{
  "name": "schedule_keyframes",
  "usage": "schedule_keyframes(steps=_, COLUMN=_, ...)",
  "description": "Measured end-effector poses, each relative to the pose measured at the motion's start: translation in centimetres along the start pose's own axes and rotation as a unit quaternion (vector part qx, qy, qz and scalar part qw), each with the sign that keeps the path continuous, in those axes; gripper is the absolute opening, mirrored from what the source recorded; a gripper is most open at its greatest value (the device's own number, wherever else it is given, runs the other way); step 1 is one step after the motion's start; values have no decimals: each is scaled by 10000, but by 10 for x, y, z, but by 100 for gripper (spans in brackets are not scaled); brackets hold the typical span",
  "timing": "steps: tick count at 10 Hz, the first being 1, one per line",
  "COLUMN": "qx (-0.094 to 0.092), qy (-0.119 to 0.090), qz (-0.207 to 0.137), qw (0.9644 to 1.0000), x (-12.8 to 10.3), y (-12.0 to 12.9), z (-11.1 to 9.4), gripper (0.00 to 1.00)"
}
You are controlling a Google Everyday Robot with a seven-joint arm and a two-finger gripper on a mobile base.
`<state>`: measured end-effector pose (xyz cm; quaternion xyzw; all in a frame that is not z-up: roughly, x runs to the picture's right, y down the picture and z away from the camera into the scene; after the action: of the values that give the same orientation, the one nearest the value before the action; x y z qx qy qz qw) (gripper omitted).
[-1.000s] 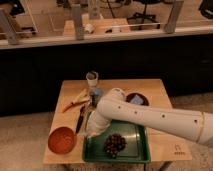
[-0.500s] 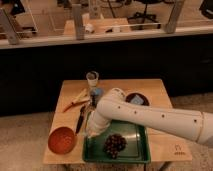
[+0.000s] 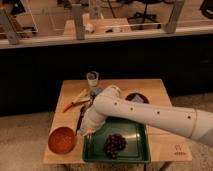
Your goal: Place towel in red bowl
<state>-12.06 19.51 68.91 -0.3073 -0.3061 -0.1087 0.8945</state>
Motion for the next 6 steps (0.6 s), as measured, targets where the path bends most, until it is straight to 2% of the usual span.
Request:
schedule_keyframes(steps=3, qx=-71, qy=-232, qz=-350, qw=9991, x=-39, y=-24, z=13, gripper=0)
schedule_keyframes(steps=6, qx=-239, qy=-440, qz=-634, qw=9967, x=-66, y=-36, z=32, gripper=0)
